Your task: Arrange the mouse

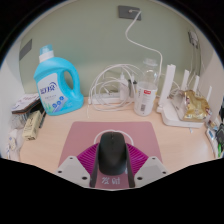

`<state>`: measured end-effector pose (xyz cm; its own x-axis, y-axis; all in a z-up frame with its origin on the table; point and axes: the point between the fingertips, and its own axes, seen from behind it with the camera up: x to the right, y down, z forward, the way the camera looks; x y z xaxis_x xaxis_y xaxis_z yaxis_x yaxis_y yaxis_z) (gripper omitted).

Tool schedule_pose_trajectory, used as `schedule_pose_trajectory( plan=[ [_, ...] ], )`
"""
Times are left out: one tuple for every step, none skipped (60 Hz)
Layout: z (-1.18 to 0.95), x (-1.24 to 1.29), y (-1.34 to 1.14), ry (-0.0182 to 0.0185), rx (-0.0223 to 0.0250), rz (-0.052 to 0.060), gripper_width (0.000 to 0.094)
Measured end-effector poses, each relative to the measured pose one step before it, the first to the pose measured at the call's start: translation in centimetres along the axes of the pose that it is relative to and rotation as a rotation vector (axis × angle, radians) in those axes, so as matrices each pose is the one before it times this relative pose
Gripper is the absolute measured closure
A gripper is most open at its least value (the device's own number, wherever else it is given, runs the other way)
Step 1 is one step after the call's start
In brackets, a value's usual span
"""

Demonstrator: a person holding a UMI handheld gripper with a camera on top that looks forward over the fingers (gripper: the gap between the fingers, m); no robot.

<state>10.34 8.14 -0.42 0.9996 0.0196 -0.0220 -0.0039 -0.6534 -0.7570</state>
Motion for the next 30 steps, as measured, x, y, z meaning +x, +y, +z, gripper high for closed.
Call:
schedule_pose_trajectory(
  plan=[
    [0.043,-0.038,0.142,-0.00266,-0.00482,0.0033,0.0492],
    [-0.009,0.052,0.101,0.00014,-0.00357,0.0032,0.0483],
    [-0.029,0.119,0.066,0.00392,-0.00221,0.0041,0.047],
    [-0.075,0.236,0.034,0.00862,-0.00122,0.0017,0.0458],
    [-0.113,0.212,-0.04,0.0088,0.00111,-0.002,0.0441],
    [-0.152,0.174,-0.083,0.00775,0.00197,-0.0046,0.0411],
    [-0.162,0.256,-0.109,0.00685,0.00285,-0.0066,0.0375],
    [-0.221,0.162,-0.094,0.00936,0.00282,-0.0047,0.0327],
    [-0.245,0.093,-0.047,0.00638,0.00052,-0.0043,0.026],
    [-0.309,0.077,-0.029,0.00553,-0.00224,-0.0039,0.0182],
    [-0.368,0.078,-0.086,0.00463,-0.00153,-0.0021,0.011],
    [-0.412,0.033,-0.155,0.00223,0.00057,-0.0003,0.0073],
    [-0.461,0.009,-0.184,0.00101,0.00191,0.0016,0.0094],
    [-0.539,0.05,-0.182,0.0027,0.00152,0.003,0.0113],
    [-0.585,0.059,-0.186,0.00323,0.00268,0.0034,0.0118],
    [-0.664,0.115,-0.304,0.00424,0.00346,0.004,0.0111],
    [-0.704,0.116,-0.252,0.00627,0.00537,0.0029,0.0099],
    [-0.699,0.057,-0.239,0.00476,0.00553,0.0014,0.0085],
    [-0.742,-0.002,-0.222,0.003,0.00486,-0.0015,0.0077],
    [-0.757,0.035,-0.205,0.00334,0.0043,-0.003,0.0079],
    [-0.789,0.009,-0.207,0.0029,0.00371,-0.0037,0.0083],
    [-0.787,0.048,-0.209,0.00459,0.00463,-0.0025,0.0086],
    [-0.82,0.058,-0.173,0.00566,0.00391,-0.0022,0.0088],
    [-0.812,0.061,-0.121,0.00534,0.00248,-0.0025,0.0086],
    [-0.838,0.025,-0.134,0.00411,0.00212,-0.0024,0.0088],
    [-0.832,-0.022,-0.133,0.00262,0.00381,-0.0014,0.0086],
    [-0.803,-0.016,-0.075,0.00025,0.00645,-0.0007,0.0085],
    [-0.849,0.091,-0.089,0.00108,0.00318,0.0,0.0085],
    [-0.818,-0.01,-0.018,0.00169,0.00179,0.0009,0.0085],
    [-0.814,0.0,0.038,0.00181,0.0001,0.0006,0.0088]
  ],
)
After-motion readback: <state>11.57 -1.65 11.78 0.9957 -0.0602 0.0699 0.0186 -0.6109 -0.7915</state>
